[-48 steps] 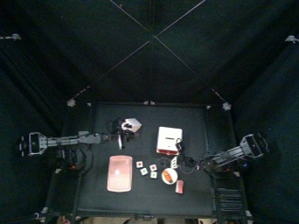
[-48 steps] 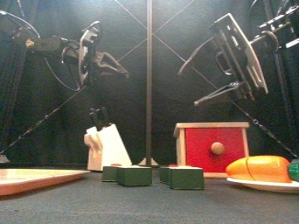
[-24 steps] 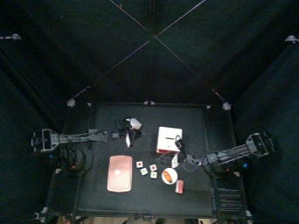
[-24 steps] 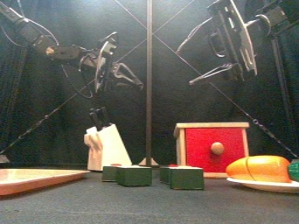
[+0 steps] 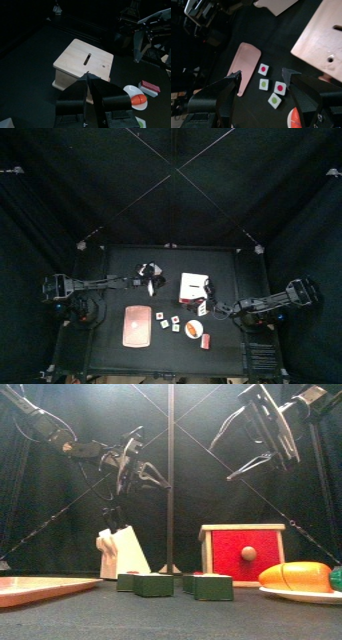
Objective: Grab drawer handle
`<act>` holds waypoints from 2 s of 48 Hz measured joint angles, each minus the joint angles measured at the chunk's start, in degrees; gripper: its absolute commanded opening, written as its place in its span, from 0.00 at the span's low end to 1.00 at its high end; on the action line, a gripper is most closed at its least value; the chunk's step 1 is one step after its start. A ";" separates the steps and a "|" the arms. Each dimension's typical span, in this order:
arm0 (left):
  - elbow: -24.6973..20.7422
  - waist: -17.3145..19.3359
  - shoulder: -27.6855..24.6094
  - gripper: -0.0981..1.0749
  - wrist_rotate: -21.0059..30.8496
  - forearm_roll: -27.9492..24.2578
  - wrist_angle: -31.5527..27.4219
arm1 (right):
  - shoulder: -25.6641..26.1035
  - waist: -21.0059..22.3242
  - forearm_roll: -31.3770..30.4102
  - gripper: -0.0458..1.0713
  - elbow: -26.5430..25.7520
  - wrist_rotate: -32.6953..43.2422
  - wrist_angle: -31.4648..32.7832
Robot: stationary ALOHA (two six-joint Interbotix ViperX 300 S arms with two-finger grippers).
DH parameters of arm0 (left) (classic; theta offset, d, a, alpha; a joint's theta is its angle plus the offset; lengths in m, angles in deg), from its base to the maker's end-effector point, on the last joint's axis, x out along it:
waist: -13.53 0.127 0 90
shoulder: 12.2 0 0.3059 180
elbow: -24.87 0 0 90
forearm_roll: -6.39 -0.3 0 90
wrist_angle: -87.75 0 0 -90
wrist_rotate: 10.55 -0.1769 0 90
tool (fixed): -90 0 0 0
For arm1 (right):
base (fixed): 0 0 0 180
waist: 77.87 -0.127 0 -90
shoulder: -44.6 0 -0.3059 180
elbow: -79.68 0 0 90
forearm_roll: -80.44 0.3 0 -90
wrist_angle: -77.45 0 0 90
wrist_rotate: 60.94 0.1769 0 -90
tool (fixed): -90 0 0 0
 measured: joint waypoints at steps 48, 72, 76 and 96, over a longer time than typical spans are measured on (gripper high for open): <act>-1.23 -0.53 -2.02 0.51 0.00 0.00 -0.09 | 1.23 -1.76 19.42 0.90 -5.36 -20.74 -17.14; -1.23 -0.53 -2.46 0.51 0.00 0.00 -0.18 | 2.72 -3.34 -3.08 0.90 0.44 -16.79 -10.20; -1.23 -0.53 -2.46 0.51 0.00 0.00 -0.18 | 2.72 -3.78 -9.32 0.90 1.14 -15.29 -7.29; -1.23 -0.53 -2.55 0.51 0.00 -0.09 -0.26 | 1.05 -6.33 -38.14 0.91 6.15 -15.03 -5.36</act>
